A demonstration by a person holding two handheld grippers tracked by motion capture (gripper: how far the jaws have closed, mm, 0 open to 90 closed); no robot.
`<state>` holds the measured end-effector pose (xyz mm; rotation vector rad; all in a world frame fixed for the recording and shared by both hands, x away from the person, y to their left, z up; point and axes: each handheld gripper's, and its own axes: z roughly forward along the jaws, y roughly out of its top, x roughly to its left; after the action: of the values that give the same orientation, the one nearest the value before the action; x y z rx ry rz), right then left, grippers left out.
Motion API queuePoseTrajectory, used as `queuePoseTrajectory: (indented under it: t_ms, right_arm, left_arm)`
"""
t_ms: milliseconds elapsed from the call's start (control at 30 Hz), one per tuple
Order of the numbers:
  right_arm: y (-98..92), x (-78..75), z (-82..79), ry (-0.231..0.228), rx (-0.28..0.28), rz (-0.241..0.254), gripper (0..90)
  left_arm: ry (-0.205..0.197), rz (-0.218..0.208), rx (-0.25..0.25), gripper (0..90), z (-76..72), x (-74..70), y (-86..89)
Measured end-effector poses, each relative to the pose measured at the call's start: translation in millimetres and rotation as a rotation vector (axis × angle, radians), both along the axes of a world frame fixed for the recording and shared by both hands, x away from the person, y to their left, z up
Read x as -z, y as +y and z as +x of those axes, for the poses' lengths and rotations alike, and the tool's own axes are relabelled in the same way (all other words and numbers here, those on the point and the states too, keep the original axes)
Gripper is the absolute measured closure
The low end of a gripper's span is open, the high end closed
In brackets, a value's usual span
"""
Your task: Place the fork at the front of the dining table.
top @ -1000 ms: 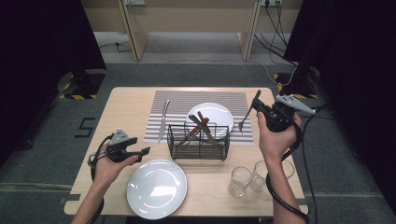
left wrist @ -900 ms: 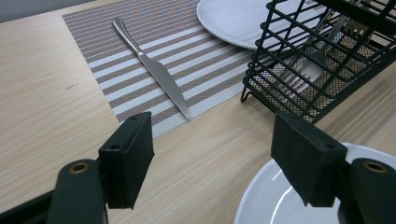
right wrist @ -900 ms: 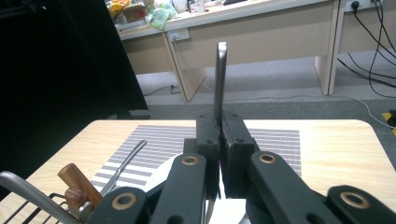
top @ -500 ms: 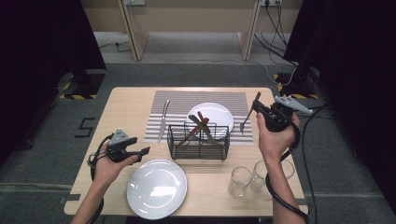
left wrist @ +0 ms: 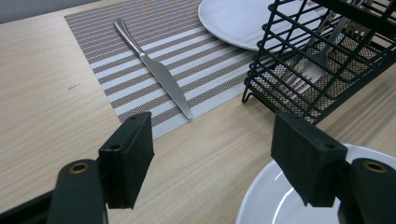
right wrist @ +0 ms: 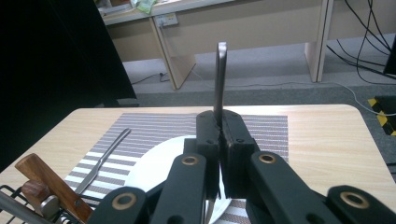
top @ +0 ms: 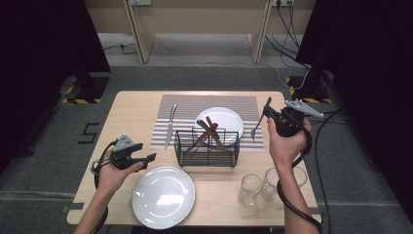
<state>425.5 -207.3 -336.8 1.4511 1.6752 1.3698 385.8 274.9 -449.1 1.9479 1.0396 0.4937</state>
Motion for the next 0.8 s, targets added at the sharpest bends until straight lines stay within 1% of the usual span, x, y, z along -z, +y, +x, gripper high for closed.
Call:
queuePoseTrajectory:
  t_ms: [333,600,800]
  right_arm:
    - [0.5,3.7,3.6,0.017,-0.001,-0.006,87.4]
    - [-0.5,2.9,6.3,0.024,0.007,-0.018,87.4]
    - [-1.4,5.7,10.1,0.039,0.016,-0.021,87.4]
  left_arm:
    - [0.000,-0.001,-0.001,29.1,0.2,0.0,0.2]
    - [0.000,-0.002,-0.002,29.1,0.3,-0.1,0.1]
    - [0.000,-0.003,-0.002,29.1,0.4,-0.2,0.4]
